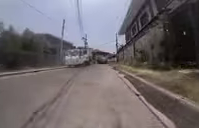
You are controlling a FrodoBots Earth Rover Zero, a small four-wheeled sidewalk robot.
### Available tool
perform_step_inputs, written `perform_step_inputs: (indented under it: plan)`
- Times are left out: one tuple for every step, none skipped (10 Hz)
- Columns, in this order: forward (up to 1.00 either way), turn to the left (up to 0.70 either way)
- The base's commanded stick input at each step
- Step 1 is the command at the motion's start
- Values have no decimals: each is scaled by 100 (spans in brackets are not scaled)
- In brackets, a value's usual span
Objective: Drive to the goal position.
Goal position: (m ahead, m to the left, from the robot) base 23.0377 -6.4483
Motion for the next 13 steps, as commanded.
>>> perform_step_inputs:
  plan:
    - [100, 0]
    - [100, 0]
    - [100, 0]
    - [100, 0]
    - [100, 0]
    - [100, 0]
    - [100, 0]
    - [100, 0]
    - [100, 0]
    - [100, 0]
    - [100, 0]
    - [100, 0]
    - [100, -1]
